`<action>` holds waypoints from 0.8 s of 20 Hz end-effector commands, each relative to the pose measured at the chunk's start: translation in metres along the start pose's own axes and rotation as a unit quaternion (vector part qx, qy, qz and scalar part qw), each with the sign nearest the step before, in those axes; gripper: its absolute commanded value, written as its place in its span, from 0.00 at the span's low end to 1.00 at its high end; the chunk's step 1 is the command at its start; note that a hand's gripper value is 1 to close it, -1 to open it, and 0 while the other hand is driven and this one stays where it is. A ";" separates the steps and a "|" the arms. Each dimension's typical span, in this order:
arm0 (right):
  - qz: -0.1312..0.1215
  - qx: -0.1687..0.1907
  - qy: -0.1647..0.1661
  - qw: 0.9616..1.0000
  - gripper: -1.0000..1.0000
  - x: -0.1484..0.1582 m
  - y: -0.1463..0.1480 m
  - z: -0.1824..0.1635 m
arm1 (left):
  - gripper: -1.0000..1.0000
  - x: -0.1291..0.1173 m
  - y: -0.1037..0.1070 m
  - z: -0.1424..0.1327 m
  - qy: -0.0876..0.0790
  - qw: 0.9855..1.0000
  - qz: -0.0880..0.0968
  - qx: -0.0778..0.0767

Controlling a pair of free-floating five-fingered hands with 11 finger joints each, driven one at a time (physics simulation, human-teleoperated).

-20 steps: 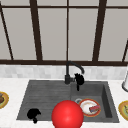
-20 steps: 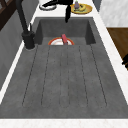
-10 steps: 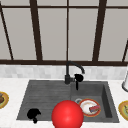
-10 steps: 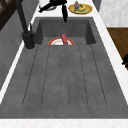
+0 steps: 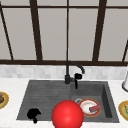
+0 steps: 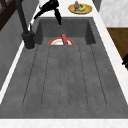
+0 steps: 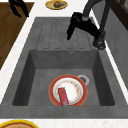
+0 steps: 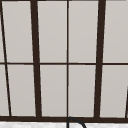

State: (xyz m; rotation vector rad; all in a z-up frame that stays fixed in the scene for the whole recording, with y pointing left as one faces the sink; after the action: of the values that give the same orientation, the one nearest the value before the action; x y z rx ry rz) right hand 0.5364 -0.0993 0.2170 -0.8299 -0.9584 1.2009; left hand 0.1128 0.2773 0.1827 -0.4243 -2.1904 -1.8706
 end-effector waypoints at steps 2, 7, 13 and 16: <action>0.012 0.036 0.020 0.999 0.00 0.016 -0.020 -0.016 | 0.50 0.000 0.000 0.000 0.000 1.000 0.000 0.000; 0.031 0.091 0.038 0.995 0.00 0.025 -0.016 -0.038 | 0.50 0.000 0.000 0.000 0.000 1.000 0.000 0.000; 0.023 0.057 0.036 0.997 1.00 0.017 0.014 -0.065 | 0.50 0.000 0.000 0.000 0.000 1.000 0.000 0.000; 0.007 0.048 0.021 0.999 1.00 -0.001 0.028 -0.079 | 0.50 0.000 0.000 0.000 0.000 1.000 0.000 0.000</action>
State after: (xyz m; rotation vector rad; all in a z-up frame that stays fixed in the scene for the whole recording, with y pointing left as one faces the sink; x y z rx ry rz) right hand 0.5985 -0.0781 0.1851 -0.7812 -0.8817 1.2328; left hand 0.1128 0.2773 0.1827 -0.4243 -2.1904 -1.8706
